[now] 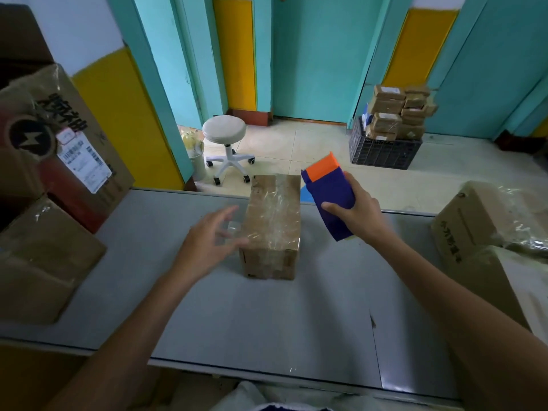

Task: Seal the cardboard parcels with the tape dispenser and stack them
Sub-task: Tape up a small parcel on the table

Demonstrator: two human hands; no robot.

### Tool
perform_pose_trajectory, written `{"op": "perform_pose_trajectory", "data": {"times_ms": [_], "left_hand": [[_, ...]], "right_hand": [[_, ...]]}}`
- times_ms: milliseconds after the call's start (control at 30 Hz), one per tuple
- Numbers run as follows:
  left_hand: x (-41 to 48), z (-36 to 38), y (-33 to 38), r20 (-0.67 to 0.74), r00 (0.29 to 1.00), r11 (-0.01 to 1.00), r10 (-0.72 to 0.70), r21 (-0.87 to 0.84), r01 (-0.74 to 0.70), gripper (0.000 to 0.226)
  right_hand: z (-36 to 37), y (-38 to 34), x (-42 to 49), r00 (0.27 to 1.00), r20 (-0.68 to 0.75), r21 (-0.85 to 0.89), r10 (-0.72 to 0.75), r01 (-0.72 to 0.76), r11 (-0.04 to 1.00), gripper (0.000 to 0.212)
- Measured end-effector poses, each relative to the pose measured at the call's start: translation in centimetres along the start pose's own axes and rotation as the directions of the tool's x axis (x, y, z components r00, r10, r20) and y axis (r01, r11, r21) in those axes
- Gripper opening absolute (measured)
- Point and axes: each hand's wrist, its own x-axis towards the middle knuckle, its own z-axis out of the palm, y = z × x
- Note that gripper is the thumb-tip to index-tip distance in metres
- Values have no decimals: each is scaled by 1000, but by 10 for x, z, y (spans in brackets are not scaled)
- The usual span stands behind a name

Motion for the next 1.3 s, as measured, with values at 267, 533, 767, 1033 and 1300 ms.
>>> {"op": "perform_pose_trajectory", "data": {"times_ms": [267, 533, 767, 1033, 1300], "left_hand": [[-13, 32, -34, -74, 923, 877, 379, 347, -332, 72], [-28, 37, 14, 31, 994, 829, 102, 549, -102, 81], [-37, 72, 42, 9, 938, 937, -348, 49, 347, 113], [-17, 86, 39, -224, 799, 816, -558, -325, 478, 129], [-8, 68, 22, -239, 874, 906, -423, -95, 413, 119]], "right_hand": [[37, -27, 15, 998, -66, 101, 21, -14, 995, 82], [47, -16, 11, 992, -79, 214, 94, -75, 974, 77], [57, -16, 7, 984, -59, 306, 168, -143, 941, 75], [79, -31, -9, 994, -42, 320, 98, -80, 944, 82], [46, -9, -4, 997, -11, 277, 78, -72, 958, 81]]}}
